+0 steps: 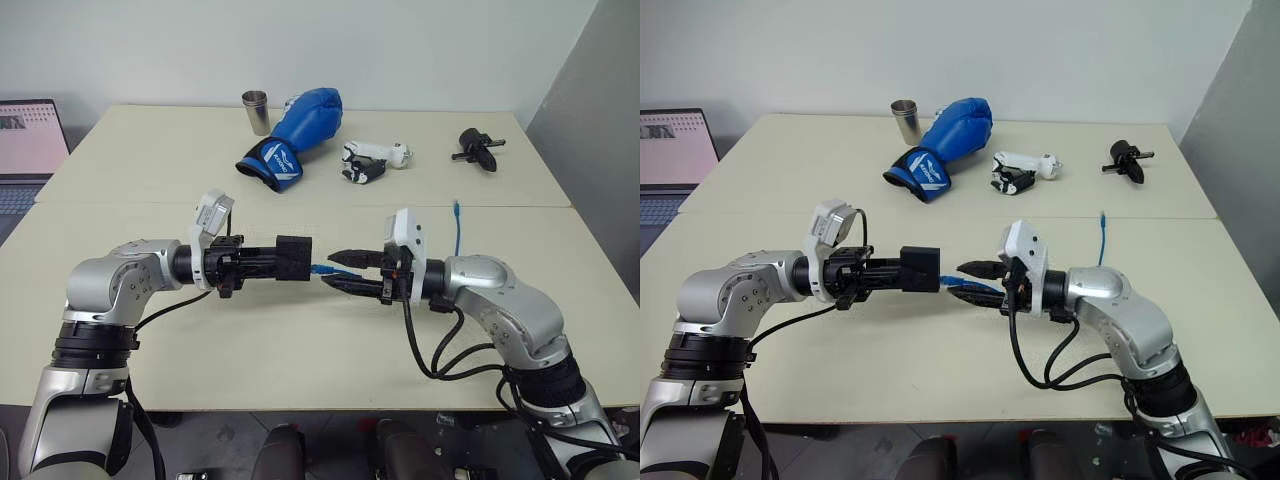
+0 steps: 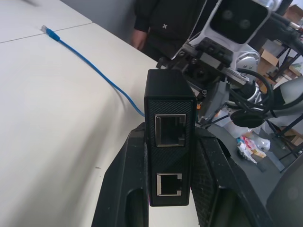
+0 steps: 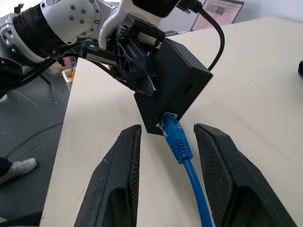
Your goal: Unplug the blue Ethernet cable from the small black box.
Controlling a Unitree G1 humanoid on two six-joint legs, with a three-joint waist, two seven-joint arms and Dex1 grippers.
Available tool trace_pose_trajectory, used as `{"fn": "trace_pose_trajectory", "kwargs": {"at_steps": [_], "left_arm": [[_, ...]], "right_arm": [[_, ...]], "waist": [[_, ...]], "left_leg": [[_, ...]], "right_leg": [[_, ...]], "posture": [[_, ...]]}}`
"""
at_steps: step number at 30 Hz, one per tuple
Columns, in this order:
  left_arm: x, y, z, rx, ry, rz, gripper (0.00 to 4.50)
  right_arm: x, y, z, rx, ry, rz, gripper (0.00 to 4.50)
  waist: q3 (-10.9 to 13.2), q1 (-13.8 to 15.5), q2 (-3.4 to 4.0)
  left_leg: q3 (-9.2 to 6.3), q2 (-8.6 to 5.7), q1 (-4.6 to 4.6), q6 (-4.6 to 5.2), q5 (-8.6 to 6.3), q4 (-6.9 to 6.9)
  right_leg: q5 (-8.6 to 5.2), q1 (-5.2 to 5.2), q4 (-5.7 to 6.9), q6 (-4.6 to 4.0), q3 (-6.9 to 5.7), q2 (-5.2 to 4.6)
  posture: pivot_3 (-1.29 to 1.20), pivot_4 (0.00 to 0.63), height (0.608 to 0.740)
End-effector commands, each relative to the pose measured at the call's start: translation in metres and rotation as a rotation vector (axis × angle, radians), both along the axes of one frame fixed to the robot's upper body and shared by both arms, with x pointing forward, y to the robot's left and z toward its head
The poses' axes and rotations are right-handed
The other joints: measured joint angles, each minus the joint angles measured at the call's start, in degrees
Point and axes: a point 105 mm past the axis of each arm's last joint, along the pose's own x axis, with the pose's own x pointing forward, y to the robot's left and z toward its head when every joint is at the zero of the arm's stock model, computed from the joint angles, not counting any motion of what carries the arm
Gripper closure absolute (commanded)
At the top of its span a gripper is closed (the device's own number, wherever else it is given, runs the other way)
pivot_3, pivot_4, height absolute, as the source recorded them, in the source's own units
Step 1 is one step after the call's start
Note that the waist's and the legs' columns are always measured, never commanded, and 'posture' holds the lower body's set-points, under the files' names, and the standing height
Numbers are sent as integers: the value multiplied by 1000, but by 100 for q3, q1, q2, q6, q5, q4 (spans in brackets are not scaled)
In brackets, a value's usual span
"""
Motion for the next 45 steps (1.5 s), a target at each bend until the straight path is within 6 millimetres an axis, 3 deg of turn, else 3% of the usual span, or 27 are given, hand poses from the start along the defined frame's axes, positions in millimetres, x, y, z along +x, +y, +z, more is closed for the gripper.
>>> {"fn": "trace_pose_trajectory", "kwargs": {"at_steps": [1,9,15,26,45], "left_arm": [[0,-2,11,1,-51,-22,3716],[-1,-2,12,1,-52,-26,3716],[-1,-2,12,-2,-55,-28,3716],[-1,-5,14,-18,-49,-49,3716],[2,-6,14,-24,-49,-40,3716]], "right_arm": [[-1,-2,3,34,24,0,2640],[4,0,-1,64,82,-2,2640],[4,0,0,86,157,19,1663],[9,4,4,181,320,41,1663],[11,12,5,213,351,26,1663]], "waist": [[0,0,0],[0,-3,0],[0,-2,0],[0,-8,0],[0,-9,1]], "left_leg": [[0,0,0,0,0,0],[1,0,-2,0,0,-1],[1,0,-2,0,0,-1],[1,1,-4,1,0,-2],[1,1,-8,1,0,-2]], "right_leg": [[0,0,0,0,0,0],[0,-3,0,1,0,2],[0,-3,0,1,0,2],[-1,-4,-2,1,0,2],[0,-8,-3,1,0,3]], "posture": [[0,150,740],[0,150,740],[0,150,740],[0,150,740],[0,150,740]]}}
